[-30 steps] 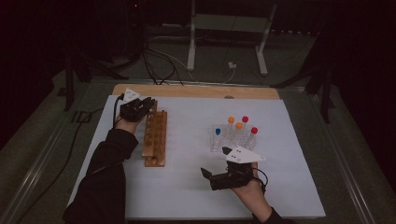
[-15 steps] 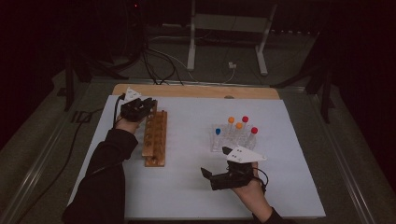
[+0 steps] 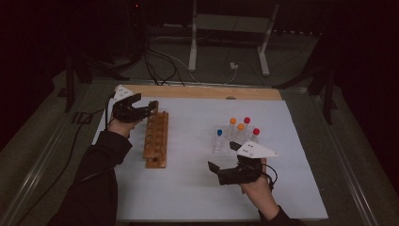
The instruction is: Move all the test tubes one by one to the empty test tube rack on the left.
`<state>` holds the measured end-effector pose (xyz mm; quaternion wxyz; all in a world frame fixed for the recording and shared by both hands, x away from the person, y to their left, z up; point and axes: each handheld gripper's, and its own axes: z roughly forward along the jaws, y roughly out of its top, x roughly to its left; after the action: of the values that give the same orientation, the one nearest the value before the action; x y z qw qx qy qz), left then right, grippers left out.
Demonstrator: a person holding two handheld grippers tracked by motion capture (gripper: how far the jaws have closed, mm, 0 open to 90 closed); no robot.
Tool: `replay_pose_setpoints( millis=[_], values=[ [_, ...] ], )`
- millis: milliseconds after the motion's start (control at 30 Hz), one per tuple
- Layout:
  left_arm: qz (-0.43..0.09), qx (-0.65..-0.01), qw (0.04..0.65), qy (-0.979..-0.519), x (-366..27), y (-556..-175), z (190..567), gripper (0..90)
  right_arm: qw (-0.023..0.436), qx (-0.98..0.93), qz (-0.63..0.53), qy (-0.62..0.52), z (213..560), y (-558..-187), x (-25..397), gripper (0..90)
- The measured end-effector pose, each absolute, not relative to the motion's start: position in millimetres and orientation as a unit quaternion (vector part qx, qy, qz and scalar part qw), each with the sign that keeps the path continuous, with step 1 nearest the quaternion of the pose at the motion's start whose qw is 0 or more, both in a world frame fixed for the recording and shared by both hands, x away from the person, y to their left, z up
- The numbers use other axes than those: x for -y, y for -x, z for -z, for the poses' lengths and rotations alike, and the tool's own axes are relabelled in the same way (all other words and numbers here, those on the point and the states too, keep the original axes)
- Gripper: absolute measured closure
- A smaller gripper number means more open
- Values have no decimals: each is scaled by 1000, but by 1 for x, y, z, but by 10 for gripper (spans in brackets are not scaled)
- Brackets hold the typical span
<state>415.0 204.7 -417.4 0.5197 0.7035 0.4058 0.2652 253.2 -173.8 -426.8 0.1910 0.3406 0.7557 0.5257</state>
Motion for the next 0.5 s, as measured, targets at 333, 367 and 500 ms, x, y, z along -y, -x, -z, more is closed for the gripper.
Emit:
replay_pose_setpoints(
  millis=[333,367,500],
  values=[
    [-231,-372,531,-725,-211,-368,406,22,220,-757,-506,-350,418,-272,176,0],
    [-230,-366,531,-729,-211,-362,406,22,226,-757,-504,-351,418,-275,176,0],
    [-223,-344,532,-741,-209,-338,408,22,229,-756,-500,-356,419,-285,175,0]
  ],
)
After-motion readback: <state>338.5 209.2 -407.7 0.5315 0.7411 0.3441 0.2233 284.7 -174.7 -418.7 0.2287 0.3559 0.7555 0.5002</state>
